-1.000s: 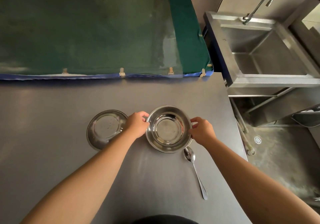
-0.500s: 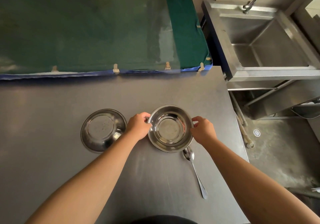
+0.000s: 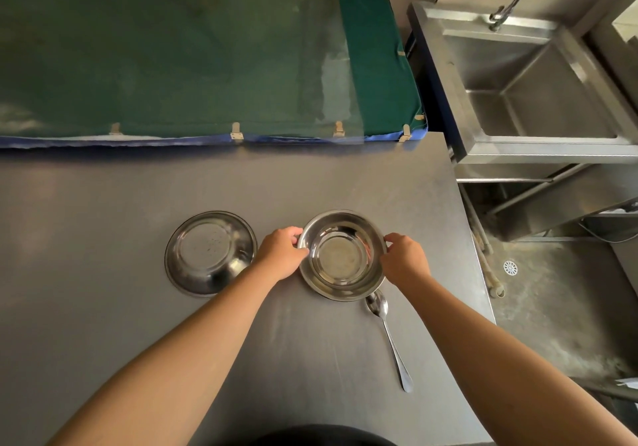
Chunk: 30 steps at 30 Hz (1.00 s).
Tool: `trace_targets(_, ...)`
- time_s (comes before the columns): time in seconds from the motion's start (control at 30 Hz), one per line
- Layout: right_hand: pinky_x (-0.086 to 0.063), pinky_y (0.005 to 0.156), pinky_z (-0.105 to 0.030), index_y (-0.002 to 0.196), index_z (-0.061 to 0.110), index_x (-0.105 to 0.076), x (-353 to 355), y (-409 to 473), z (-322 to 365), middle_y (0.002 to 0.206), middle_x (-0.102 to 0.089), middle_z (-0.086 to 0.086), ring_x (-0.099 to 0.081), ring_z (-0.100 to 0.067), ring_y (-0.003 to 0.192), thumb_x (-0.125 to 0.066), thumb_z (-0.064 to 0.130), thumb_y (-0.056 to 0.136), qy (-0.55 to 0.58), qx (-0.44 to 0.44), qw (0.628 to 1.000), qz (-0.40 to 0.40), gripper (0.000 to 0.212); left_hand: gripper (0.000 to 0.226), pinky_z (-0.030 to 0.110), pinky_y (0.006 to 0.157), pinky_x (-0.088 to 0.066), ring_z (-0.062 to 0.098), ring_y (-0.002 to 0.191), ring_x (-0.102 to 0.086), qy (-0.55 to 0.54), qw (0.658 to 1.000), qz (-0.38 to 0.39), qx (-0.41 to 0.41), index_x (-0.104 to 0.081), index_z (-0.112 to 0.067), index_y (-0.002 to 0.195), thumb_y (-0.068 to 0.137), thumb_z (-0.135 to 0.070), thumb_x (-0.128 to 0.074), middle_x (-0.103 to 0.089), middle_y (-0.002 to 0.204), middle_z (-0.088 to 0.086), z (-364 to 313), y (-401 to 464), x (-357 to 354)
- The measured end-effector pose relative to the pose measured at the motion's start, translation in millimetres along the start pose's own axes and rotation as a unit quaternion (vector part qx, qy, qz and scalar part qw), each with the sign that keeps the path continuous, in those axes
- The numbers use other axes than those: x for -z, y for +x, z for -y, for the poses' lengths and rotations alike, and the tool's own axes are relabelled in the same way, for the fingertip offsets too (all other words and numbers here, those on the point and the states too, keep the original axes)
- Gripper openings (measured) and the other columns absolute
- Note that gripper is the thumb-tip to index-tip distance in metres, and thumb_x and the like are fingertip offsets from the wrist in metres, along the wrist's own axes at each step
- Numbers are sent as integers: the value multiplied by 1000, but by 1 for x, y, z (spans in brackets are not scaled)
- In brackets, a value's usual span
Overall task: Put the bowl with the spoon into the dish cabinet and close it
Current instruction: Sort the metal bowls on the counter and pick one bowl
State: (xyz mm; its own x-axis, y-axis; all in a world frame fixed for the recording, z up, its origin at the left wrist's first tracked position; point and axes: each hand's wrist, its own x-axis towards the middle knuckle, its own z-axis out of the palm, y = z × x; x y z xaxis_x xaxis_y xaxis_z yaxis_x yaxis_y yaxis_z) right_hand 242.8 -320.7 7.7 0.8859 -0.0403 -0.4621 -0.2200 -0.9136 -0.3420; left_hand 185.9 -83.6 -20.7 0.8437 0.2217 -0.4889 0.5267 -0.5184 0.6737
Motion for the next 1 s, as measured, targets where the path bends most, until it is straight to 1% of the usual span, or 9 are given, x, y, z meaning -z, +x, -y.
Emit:
trace_targets(0.13,-54,87,-44,130,10,-57,3,-8,20,126,-59,-16,-59,-37,112,-59,16,94,-80,37,996,-28,37,47,27,83,-43,17,102,-61,-3,1000,-15,-1,-60,-24,130,86,-35,-70,-63,124,-3,13,-8,17)
trace_targets(0.27,-47,87,-41,129,13,-55,-3,-16,62,124,-58,-12,-50,-33,118,-63,19,90,-68,107,992,-29,41,42,28,83,-44,18,102,-62,-12,997,-75,3,-63,-23,125,85,-35,-71,-66,119,-4,36,-18,52)
trace_targets(0.43,-47,92,-40,135,17,-55,-28,-30,130,128,-60,-11,-54,-31,120,-64,27,91,-48,190,980,-19,45,36,26,80,-42,20,103,-66,-21,989,-141,34,-67,-22,116,83,-34,-74,-72,110,-1,82,-32,102)
trace_targets(0.53,-50,93,-40,136,17,-54,-50,-35,161,130,-59,-10,-57,-30,116,-66,29,91,-51,207,977,20,49,39,27,81,-43,21,101,-65,-41,984,-159,65,-65,-21,118,82,-33,-74,-70,116,3,116,-41,124)
trace_targets(0.67,-47,97,-36,135,16,-56,-78,-37,183,130,-61,-12,-58,-30,118,-70,32,88,-41,197,978,59,51,49,28,81,-43,21,101,-63,-64,976,-183,101,-64,-19,121,78,-39,-77,-67,119,6,151,-47,138)
trace_targets(0.73,-46,97,-34,134,16,-57,-91,-37,191,131,-61,-12,-60,-29,118,-74,39,86,-32,180,980,80,56,59,29,82,-43,23,107,-62,-73,973,-184,122,-62,-16,125,77,-45,-78,-64,123,7,164,-46,142)
trace_targets(0.87,-49,90,-32,137,17,-53,-111,-33,202,134,-59,-9,-62,-25,111,-76,57,78,-42,162,976,137,76,83,30,87,-43,23,115,-58,-118,967,-146,170,-53,-15,136,69,-58,-78,-55,132,8,182,-39,147)
trace_targets(0.93,-47,84,-30,139,18,-51,-119,-31,204,132,-59,-8,-60,-22,101,-78,59,73,-31,138,977,161,82,92,29,86,-41,23,116,-57,-135,967,-128,176,-51,-16,138,64,-62,-78,-53,134,7,187,-34,148)
trace_targets(1.0,-50,83,-32,139,17,-50,-125,-28,205,129,-61,-8,-61,-22,99,-81,59,70,-8,107,978,181,87,98,29,85,-42,22,113,-57,-152,966,-109,179,-50,-17,138,57,-65,-78,-54,131,5,189,-30,148)
